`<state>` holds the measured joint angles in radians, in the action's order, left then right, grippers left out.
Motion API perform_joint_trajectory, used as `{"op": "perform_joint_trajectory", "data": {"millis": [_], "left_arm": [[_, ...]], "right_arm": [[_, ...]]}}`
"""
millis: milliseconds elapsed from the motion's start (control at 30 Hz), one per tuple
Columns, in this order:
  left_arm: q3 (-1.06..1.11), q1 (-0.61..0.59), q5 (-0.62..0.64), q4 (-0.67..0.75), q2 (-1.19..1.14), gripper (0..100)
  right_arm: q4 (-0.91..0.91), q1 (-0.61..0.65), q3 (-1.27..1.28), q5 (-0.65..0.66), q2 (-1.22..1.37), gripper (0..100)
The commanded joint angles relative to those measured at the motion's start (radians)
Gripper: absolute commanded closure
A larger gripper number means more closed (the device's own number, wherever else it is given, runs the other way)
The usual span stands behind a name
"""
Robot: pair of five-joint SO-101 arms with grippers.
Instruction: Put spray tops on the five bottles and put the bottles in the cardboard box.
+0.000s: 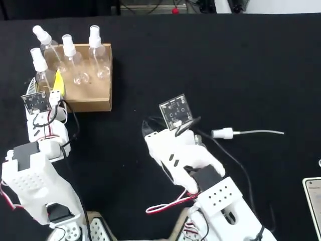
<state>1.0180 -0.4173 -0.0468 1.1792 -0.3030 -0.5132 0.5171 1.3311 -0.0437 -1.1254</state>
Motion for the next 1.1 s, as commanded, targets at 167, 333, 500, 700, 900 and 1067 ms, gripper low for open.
{"op": "perform_joint_trajectory", "data": {"millis": [167,333,500,700,900,1067], "left_arm": [[0.010,-0.004,0.005,0.005,0.008,88],[0.016,-0.008,0.006,-0.003,0.003,75],[0.039,-0.012,0.006,0.005,0.008,80],[0.053,-0.012,0.006,0.005,0.014,80],[0.053,-0.012,0.006,0.005,0.014,80],[0.048,-0.005,0.006,0.005,0.014,80]], "right_arm": [[0.031,0.011,-0.008,0.012,-0.001,95.3],[0.031,0.011,-0.010,0.012,-0.001,95.3],[0.031,0.011,-0.010,0.012,-0.001,95.3],[0.031,0.011,-0.010,0.012,-0.001,95.3],[0.031,0.011,-0.010,0.012,-0.001,95.3],[0.031,0.011,-0.008,0.012,-0.001,95.3]]}}
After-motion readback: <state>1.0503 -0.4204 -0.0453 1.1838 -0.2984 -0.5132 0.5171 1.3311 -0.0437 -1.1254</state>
